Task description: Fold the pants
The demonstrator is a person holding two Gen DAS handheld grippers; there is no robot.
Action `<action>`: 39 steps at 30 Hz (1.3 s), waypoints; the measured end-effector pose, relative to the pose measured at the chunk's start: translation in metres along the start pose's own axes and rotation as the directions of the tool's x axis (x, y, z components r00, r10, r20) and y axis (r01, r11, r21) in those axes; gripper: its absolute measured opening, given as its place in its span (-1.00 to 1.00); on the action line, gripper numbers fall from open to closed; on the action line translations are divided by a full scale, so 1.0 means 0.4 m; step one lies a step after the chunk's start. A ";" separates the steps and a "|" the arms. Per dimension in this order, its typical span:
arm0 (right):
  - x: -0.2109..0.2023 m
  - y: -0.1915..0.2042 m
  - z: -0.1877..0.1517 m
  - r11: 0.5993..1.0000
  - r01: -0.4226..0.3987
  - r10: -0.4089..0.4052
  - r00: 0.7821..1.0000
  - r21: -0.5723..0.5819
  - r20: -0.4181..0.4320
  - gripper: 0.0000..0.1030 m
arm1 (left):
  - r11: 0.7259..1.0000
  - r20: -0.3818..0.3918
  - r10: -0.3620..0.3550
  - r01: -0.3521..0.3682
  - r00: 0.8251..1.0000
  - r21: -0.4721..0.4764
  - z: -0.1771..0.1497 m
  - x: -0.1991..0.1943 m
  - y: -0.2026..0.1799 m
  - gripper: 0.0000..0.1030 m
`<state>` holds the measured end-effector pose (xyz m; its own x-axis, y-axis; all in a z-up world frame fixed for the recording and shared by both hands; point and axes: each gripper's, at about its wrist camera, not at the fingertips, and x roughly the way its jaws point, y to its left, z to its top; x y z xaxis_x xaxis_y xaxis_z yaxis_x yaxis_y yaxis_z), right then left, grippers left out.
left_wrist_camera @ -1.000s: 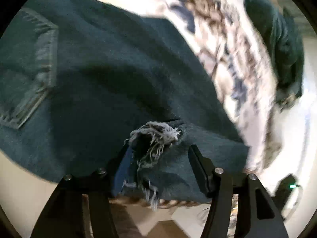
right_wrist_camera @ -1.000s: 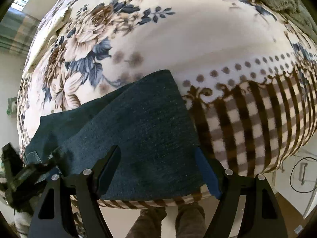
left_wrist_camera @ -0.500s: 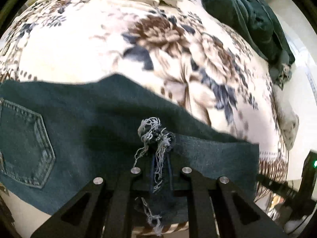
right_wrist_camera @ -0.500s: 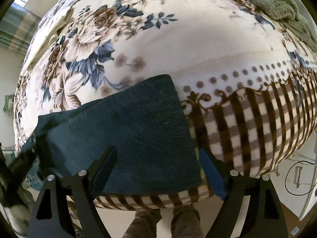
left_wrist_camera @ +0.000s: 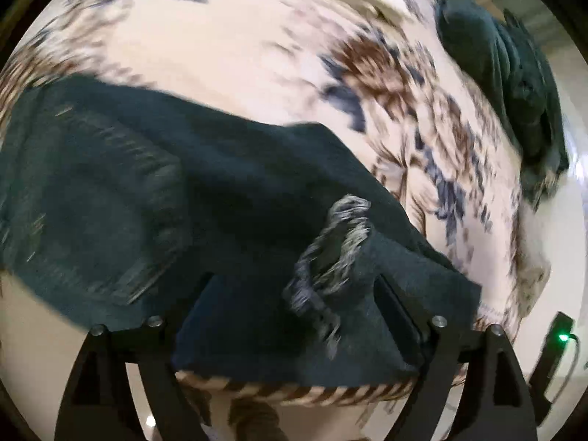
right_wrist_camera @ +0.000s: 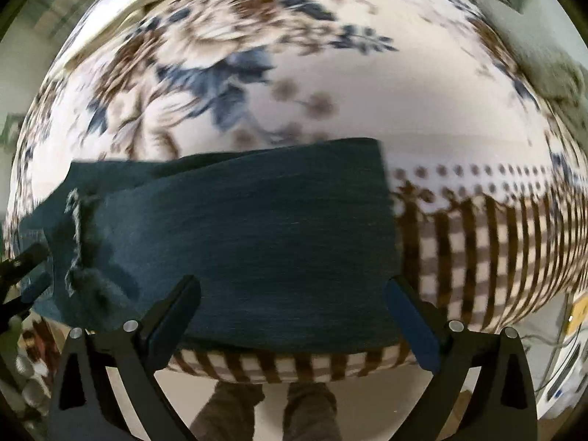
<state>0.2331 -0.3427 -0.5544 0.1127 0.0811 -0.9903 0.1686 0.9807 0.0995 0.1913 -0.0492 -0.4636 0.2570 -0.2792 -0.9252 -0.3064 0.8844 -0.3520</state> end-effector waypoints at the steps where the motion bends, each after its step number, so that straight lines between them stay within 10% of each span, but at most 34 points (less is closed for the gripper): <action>1: 0.001 0.017 0.001 1.000 0.010 -0.010 1.000 -0.016 -0.008 0.98 | 1.000 0.019 0.004 -0.003 1.000 -0.030 -0.014 -0.028 0.032 0.65; 3: 0.007 0.053 0.002 0.998 0.049 -0.050 0.999 -0.042 -0.022 0.89 | 0.996 0.055 0.028 -0.023 0.998 -0.090 -0.035 -0.063 0.093 0.65; 6: 0.026 0.084 0.011 0.995 0.085 -0.087 0.995 -0.048 -0.044 -0.04 | 0.977 0.108 0.055 -0.031 0.993 -0.209 -0.057 -0.111 0.209 0.65; 16: 0.110 0.341 0.000 0.973 0.033 -0.048 0.997 -0.230 -0.059 -0.14 | 0.821 0.184 0.130 -0.002 0.974 -0.571 -0.055 -0.140 0.572 0.65; 20: 0.125 0.486 -0.061 0.941 0.061 -0.082 0.996 -0.334 -0.047 -0.65 | 0.784 0.194 0.074 0.063 0.978 -0.618 -0.029 -0.116 0.635 0.65; 27: 0.101 0.558 -0.060 0.956 -0.072 0.035 0.991 -0.285 -0.133 -0.62 | 0.795 0.187 0.028 0.092 0.982 -0.600 0.024 -0.090 0.644 0.65; 31: 0.064 0.494 -0.008 0.985 -0.078 0.063 0.993 -0.153 -0.104 0.07 | 0.792 0.212 -0.004 0.133 0.977 -0.596 0.042 -0.073 0.649 0.65; 39: 0.099 0.359 0.024 0.999 -0.039 0.040 0.988 0.010 -0.150 0.07 | 0.756 0.281 -0.080 0.242 0.956 -0.608 0.052 -0.043 0.654 0.65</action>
<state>0.2713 -0.2003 -0.5783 -0.0289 0.1460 -0.9889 0.1735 0.9750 0.1389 0.1258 0.1948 -0.5367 0.5277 -0.2326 -0.8169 -0.7270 0.3736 -0.5760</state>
